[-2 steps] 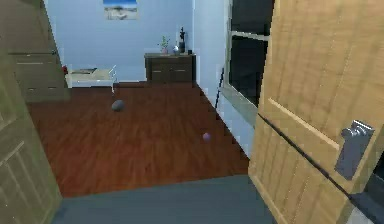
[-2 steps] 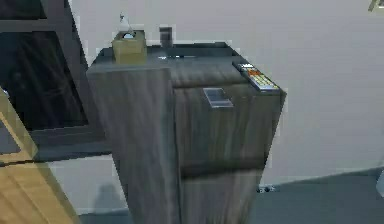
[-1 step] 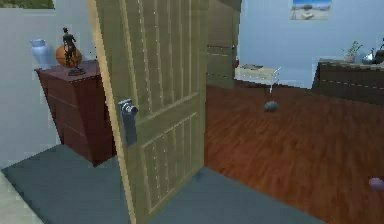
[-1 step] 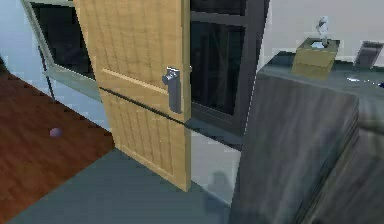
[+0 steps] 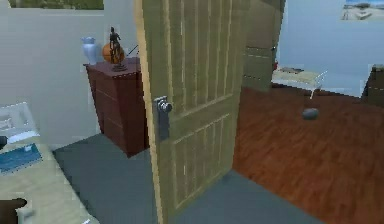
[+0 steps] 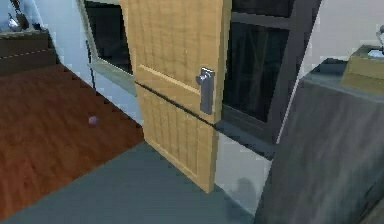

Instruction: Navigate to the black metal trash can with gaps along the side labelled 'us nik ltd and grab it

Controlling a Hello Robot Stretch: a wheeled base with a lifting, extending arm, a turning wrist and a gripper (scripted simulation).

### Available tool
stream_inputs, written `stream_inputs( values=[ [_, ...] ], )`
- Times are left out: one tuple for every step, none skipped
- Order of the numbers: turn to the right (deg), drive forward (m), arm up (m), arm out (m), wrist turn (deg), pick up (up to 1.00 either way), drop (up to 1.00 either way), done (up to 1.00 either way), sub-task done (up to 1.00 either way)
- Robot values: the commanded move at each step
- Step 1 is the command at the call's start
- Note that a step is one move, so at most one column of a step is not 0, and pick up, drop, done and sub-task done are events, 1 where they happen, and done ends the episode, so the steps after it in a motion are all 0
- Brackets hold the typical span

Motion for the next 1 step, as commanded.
stream_inputs(
  values=[
    [0.0,0.2,0.0,0.0,0.0,0.0,0.0,0.0,0.0]
  ],
)
